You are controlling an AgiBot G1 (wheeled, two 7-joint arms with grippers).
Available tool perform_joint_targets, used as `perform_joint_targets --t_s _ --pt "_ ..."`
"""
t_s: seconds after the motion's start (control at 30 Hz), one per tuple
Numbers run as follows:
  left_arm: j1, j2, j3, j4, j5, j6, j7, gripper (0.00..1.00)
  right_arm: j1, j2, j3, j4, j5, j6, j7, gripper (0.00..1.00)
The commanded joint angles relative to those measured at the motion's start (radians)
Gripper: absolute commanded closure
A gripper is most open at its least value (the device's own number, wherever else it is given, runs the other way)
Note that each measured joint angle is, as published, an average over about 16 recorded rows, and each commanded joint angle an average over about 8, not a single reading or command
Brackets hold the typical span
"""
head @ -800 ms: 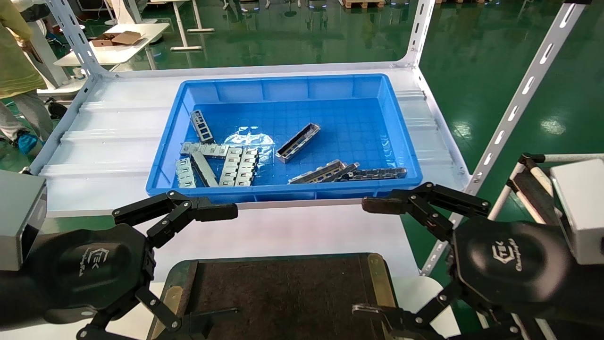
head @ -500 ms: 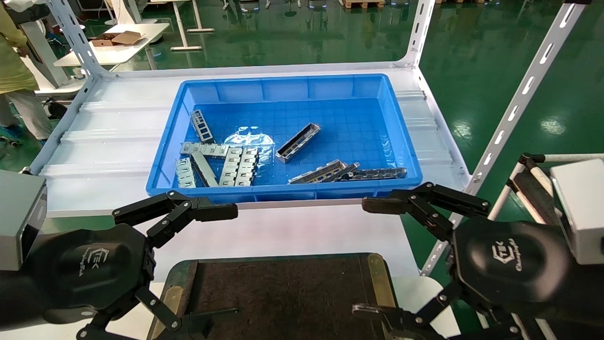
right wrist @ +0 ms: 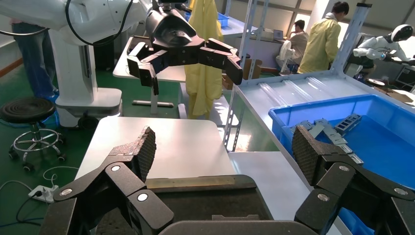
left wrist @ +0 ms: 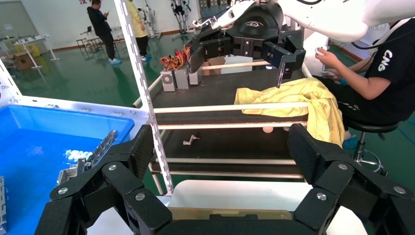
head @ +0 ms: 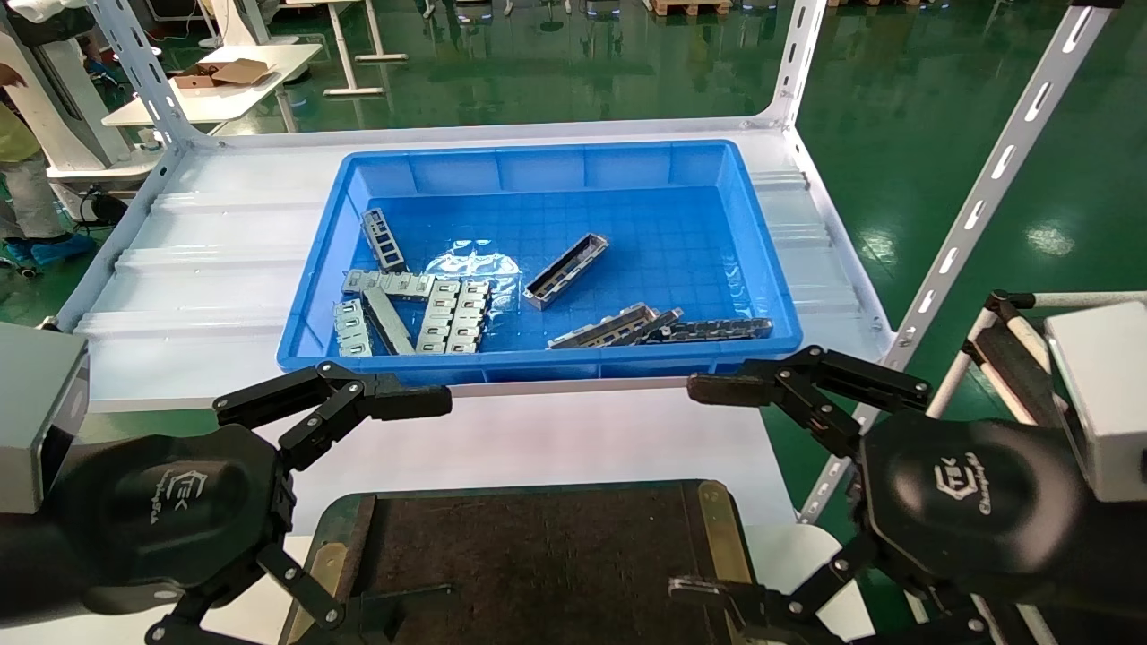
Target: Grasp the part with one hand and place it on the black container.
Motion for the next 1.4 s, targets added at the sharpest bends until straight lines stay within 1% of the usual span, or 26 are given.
perform_joint_targets --t_s 0.03,0.57,0.83,1.0,1.17,1.4 --pt "0.000 0.000 0.000 0.000 0.000 0.000 0.000 0.00 0.000 0.000 0.000 0.000 0.000 0.000 0.000 0.00" --pt "-0.006 0.005 0.003 0.007 0.001 -0.003 -0.004 0.00 0.000 0.000 0.000 -0.001 0.000 0.000 0.000 0.00" --pt "-0.030 0.034 0.015 0.018 0.051 -0.049 0.009 0.00 0.001 0.000 -0.001 -0.001 0.000 0.000 -0.001 0.00" --pt "-0.061 0.077 0.033 0.030 0.123 -0.133 0.015 0.00 0.001 0.000 -0.001 -0.001 0.000 0.000 -0.001 0.00" --pt "-0.121 0.144 0.061 0.068 0.207 -0.220 0.022 0.00 0.001 0.000 -0.001 -0.001 0.001 0.000 -0.001 0.00" --pt "-0.228 0.271 0.115 0.208 0.327 -0.311 0.063 0.00 0.001 0.000 -0.001 -0.001 0.001 0.000 -0.001 0.00"
